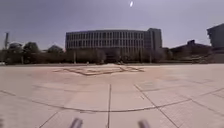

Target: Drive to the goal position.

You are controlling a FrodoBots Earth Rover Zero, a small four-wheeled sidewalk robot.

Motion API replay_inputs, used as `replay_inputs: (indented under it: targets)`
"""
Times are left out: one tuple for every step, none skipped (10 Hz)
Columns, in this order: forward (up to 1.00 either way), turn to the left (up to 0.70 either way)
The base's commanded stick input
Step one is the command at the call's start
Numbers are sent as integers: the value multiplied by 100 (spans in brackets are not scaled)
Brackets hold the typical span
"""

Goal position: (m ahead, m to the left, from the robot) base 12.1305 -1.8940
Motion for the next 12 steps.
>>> replay_inputs:
  targets:
    - [100, 0]
    - [100, 0]
    - [100, 0]
    - [100, 0]
    - [100, 0]
    - [100, 0]
    - [100, 0]
    - [100, 0]
    - [100, 0]
    - [100, 0]
    - [100, 0]
    - [100, 0]
